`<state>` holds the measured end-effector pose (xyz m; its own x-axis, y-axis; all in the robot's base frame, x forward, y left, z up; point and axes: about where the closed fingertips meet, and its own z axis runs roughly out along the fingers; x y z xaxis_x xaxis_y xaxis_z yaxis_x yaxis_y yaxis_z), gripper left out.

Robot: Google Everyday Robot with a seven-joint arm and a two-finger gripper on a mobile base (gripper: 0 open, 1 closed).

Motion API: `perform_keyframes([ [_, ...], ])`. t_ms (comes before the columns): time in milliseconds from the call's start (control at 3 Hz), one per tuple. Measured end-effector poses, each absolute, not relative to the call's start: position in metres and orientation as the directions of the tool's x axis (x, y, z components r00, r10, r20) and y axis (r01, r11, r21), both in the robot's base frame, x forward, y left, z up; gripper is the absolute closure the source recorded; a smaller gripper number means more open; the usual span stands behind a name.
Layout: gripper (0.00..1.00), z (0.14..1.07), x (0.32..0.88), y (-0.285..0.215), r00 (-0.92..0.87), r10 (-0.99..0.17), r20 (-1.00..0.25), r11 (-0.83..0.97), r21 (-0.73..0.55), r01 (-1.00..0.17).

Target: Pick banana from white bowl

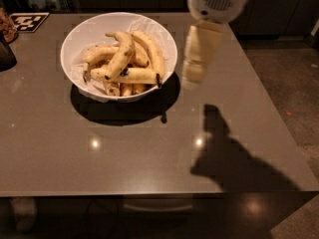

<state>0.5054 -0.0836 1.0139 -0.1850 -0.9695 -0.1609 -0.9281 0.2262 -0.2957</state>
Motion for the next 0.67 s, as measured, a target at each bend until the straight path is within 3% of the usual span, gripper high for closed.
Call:
perform_keyframes([
  [667, 0.00, 1.011, 0.549, -0.045, -0.340, -0.918, -0.205, 0.388, -0.283, -0.877],
])
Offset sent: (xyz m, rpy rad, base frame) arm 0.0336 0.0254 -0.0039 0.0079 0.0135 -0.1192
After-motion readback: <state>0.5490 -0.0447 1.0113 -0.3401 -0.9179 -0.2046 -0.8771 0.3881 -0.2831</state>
